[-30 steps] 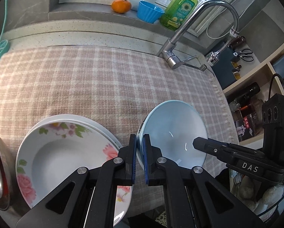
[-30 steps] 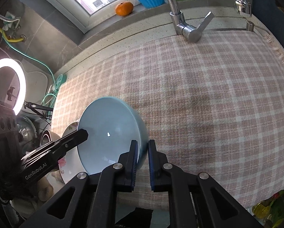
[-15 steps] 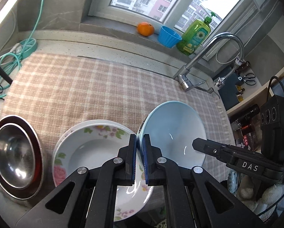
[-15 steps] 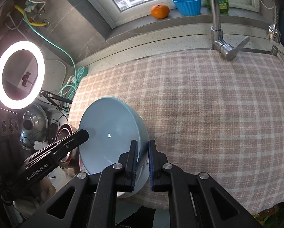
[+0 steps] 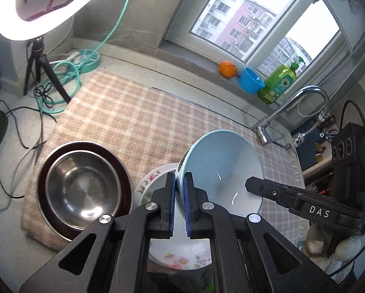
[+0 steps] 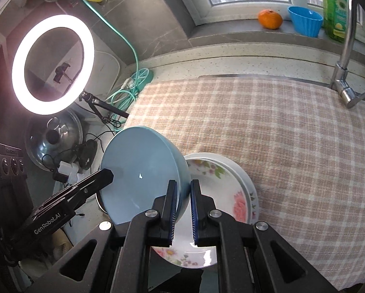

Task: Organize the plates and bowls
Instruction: 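Carry the pale blue bowl over the nested steel bowls with both grippers, then lower the pale blue bowl into the red-bottomed bowl with both grippers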

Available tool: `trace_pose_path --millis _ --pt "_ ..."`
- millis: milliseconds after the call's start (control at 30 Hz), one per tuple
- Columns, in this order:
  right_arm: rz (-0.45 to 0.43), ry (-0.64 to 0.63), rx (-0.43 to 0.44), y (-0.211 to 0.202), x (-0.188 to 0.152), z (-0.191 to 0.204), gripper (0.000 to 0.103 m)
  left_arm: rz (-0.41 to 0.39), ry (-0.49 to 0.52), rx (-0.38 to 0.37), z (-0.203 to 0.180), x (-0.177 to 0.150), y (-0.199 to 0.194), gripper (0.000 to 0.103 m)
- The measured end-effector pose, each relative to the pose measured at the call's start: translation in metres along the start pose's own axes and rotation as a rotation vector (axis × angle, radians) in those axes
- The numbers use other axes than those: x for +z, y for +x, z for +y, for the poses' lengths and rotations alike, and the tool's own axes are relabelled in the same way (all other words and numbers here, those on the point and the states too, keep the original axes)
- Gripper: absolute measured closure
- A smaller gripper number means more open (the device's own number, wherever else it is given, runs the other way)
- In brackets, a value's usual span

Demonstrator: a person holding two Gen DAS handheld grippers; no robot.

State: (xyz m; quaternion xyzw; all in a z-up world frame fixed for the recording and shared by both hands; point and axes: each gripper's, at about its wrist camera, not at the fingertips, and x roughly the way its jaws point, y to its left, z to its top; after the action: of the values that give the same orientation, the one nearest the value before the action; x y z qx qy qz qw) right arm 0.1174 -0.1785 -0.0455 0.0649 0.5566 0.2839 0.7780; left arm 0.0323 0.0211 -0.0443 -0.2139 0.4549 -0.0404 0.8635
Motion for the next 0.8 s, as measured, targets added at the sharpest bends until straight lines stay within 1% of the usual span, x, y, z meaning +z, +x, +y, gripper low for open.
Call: trace_pose_path --millis 233,400,533,600,800 --pt "0.034 -0.086 0.037 0.024 0.007 0.047 0.093 -0.043 -0.073 0.057 0.04 0.001 -0.024 0.098" --pt "0.071 -0.152 0.055 0.049 0.011 0.083 0.093 -0.06 -0.124 0.088 0.067 -0.002 -0.036 0.098" --pt "0.093 -0.167 0.062 0.062 0.012 0.095 0.093 -0.061 -0.166 0.105 0.087 -0.004 -0.039 0.098" --pt "0.119 -0.173 0.067 0.078 0.013 0.105 0.093 -0.059 -0.182 0.112 0.095 -0.004 -0.04 0.097" --pt "0.152 -0.179 0.061 0.097 0.014 0.113 0.093 -0.03 -0.231 0.118 0.119 -0.005 -0.034 0.097"
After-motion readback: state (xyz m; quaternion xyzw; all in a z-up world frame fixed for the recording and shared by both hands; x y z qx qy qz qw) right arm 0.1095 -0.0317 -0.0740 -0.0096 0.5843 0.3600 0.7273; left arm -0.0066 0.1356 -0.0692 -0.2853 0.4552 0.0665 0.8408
